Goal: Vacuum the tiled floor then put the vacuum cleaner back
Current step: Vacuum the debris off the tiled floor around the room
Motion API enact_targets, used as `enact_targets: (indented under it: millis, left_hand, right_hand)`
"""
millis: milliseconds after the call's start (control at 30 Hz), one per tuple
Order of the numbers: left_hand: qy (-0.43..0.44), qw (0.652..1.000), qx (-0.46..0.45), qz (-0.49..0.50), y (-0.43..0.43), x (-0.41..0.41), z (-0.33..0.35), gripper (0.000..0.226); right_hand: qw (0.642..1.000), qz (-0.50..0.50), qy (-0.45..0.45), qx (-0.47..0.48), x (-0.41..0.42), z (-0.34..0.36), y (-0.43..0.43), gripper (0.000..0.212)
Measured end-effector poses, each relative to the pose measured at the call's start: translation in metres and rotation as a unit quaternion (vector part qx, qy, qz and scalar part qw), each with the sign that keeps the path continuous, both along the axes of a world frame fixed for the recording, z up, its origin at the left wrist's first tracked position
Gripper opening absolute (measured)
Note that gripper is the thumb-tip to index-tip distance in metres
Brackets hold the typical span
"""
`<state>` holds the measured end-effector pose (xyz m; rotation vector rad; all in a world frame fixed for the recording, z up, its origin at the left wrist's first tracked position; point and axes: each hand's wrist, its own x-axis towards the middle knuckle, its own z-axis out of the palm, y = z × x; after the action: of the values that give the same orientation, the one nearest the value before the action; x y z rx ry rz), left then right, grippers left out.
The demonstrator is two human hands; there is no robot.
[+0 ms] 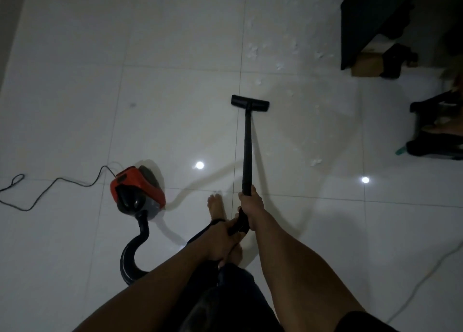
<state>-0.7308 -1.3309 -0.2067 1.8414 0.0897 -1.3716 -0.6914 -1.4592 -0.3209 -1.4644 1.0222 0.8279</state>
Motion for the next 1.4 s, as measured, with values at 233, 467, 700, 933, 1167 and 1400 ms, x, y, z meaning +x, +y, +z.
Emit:
enact_targets:
  millis: [233,467,700,933,1167,1400]
  left_hand:
    - [-0.024,0.999,0.019,-0.031,0.000,0.101,-0.001,0.054]
    - [-0.001,1.000,-0.013,0.014,-0.004,0.194,-0.003,0.052]
    - [-0.026,0.998,-0.005,0.053,-0.018,0.308,-0.014,0.048]
    - [-0.040,0.994,0.002,0.106,-0.036,0.406,-0.005,0.052]
    - [-0.017,0.993,0.000,0.113,-0.030,0.500,-0.010,0.052]
    - [-0.056,0.997,-0.005,0.051,-0.011,0.595,-0.028,0.056]
  right_hand:
    - [1.000,-0.014,-0.003,0.015,0.105,0.008,-0.008,0.059]
    - [1.000,0.011,-0.008,0.003,0.201,0.013,-0.015,0.046]
    - [0.997,0.070,-0.025,-0.012,0.324,0.002,-0.024,0.067]
    - [0.987,0.147,-0.032,-0.054,0.439,0.007,-0.030,0.072]
    - [0.983,0.156,-0.026,-0.093,0.530,0.003,-0.024,0.072]
    - [0.987,0.134,-0.019,-0.087,0.624,-0.007,-0.016,0.072]
